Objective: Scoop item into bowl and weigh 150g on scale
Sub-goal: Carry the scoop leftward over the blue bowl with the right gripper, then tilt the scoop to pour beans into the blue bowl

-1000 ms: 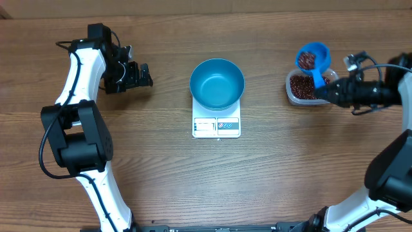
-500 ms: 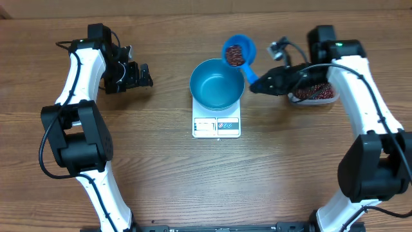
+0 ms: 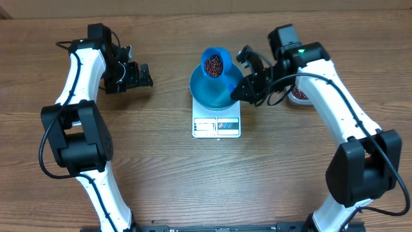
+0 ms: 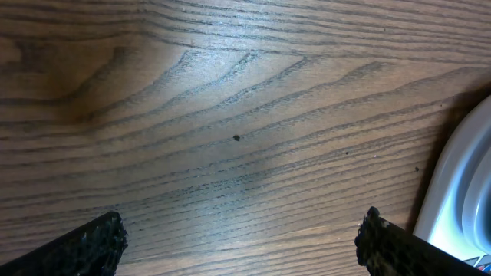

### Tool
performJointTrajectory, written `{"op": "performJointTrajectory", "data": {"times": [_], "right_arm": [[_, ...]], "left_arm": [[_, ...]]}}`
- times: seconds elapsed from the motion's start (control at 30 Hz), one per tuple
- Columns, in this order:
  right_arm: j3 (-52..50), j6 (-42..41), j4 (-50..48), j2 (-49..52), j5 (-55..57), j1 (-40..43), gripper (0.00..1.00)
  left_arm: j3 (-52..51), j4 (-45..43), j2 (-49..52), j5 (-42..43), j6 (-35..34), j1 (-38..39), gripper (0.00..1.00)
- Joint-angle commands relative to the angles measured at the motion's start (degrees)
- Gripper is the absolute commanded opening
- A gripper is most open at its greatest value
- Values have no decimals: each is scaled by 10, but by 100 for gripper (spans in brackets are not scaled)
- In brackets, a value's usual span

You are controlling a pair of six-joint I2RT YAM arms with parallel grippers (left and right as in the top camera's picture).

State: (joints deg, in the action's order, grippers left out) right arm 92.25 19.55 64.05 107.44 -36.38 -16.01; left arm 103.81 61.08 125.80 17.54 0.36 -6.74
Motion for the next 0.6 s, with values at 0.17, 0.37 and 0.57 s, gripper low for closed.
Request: {"op": "performJointTrajectory", "data": {"times": [0.17,0.37,0.57], "right_arm": [[17,0,-8,-3,205,-78,4],[44,2,1,-3,244,-84,4],[99,4,44,-3,287,-84,4]], "left_arm": [[4,0,5,-1,9,4,99],[4,0,5,-2,9,4,99],[4,0,5,-1,9,4,100]]}}
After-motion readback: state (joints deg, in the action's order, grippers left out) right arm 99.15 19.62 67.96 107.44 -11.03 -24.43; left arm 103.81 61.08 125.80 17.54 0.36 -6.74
